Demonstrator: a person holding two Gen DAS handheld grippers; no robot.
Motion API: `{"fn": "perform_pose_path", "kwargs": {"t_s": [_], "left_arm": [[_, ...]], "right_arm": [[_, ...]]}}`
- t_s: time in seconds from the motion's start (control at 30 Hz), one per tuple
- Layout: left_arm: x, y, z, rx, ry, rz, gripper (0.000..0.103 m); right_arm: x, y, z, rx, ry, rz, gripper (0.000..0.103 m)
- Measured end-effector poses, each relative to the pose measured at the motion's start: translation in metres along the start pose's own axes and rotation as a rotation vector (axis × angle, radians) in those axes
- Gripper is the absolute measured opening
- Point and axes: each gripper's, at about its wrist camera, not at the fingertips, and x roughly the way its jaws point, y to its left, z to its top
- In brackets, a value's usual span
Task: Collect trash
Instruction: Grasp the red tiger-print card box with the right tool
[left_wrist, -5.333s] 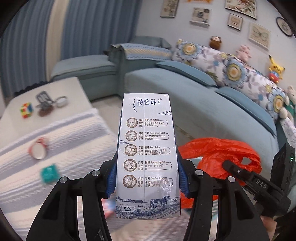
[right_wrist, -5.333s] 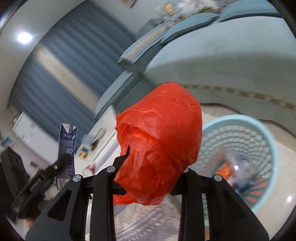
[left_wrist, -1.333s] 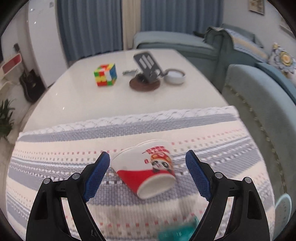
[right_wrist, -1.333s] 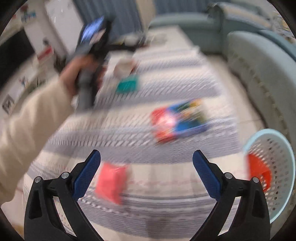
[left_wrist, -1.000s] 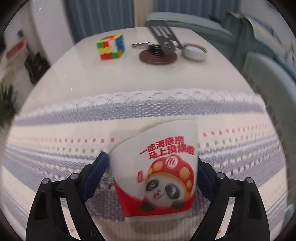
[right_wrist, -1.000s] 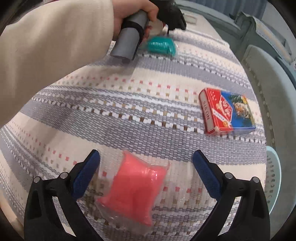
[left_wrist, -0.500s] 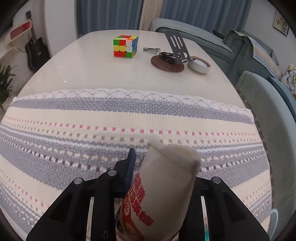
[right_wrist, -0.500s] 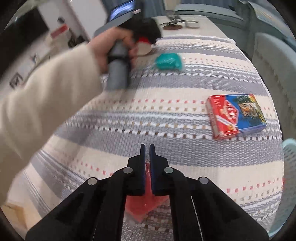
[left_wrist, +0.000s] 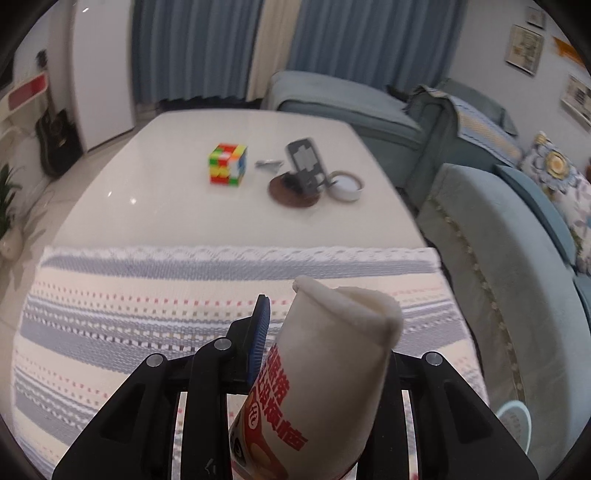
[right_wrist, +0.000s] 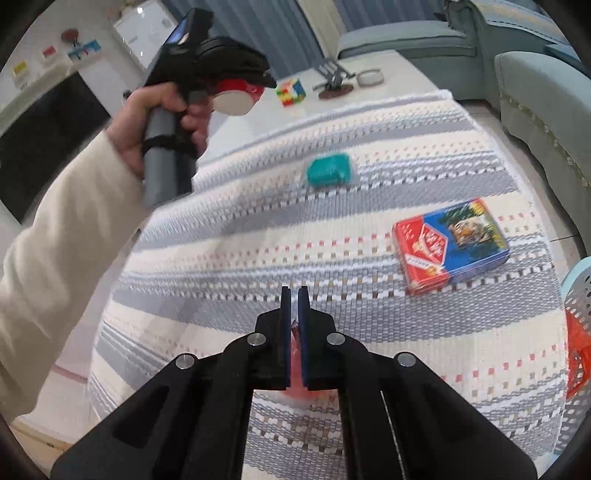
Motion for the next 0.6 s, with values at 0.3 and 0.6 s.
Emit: {"fn": "perform_pose_path", "kwargs": {"t_s": [0.3, 0.6], "left_arm": [[-0.054, -0.071, -0.001, 0.148, -0.043, -0.147, 0.027], [-0.047, -0.143, -0.052, 0.421, 0.091, -0.223, 0.029]], "right_arm": [[-0.066, -0.021, 0.008, 0.080, -0.208, 0.051, 0.001], [-0.053, -0.037, -0.001, -0.002, -0.076, -0.122, 0.085]]}}
